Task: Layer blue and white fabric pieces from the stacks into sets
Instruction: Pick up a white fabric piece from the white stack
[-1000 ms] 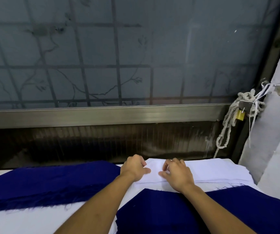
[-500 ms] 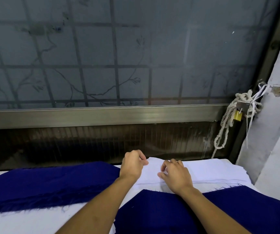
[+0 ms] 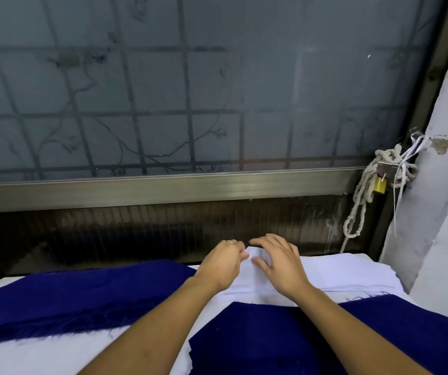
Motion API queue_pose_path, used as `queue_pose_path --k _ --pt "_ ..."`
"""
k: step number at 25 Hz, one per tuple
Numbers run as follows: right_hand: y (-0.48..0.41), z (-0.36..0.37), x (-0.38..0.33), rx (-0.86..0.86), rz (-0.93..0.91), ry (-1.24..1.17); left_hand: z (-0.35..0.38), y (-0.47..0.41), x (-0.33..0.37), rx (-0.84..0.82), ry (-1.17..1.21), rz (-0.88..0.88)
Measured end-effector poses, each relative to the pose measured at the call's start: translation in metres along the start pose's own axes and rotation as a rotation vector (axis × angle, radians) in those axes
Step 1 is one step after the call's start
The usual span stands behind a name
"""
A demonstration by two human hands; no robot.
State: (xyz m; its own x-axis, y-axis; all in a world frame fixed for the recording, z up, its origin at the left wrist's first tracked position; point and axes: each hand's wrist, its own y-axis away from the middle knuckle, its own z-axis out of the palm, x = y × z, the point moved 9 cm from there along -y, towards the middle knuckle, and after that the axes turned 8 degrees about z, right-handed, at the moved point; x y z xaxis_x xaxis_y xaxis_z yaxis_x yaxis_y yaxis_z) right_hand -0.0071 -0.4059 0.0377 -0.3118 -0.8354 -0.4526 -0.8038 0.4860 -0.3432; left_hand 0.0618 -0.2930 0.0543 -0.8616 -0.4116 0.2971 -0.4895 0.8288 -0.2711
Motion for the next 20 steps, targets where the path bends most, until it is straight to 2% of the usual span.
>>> queue_pose_path --k 4,9,13,20 --pt "-0.005 -0.023 -0.002 -0.035 0.083 -0.117 -0.035 0.011 0.011 0.062 0.075 0.014" --pt "0.009 -0.068 0.0 -0.099 0.153 -0.236 -0.095 0.038 0.007 0.199 0.105 -0.057" --pt "0.024 -0.099 -0.015 -0.114 0.136 -0.326 -0.139 0.072 -0.015 0.302 0.121 -0.167" --pt "0.059 -0.121 -0.059 -0.174 0.079 -0.314 -0.207 0.151 -0.062 0.443 0.171 -0.305"
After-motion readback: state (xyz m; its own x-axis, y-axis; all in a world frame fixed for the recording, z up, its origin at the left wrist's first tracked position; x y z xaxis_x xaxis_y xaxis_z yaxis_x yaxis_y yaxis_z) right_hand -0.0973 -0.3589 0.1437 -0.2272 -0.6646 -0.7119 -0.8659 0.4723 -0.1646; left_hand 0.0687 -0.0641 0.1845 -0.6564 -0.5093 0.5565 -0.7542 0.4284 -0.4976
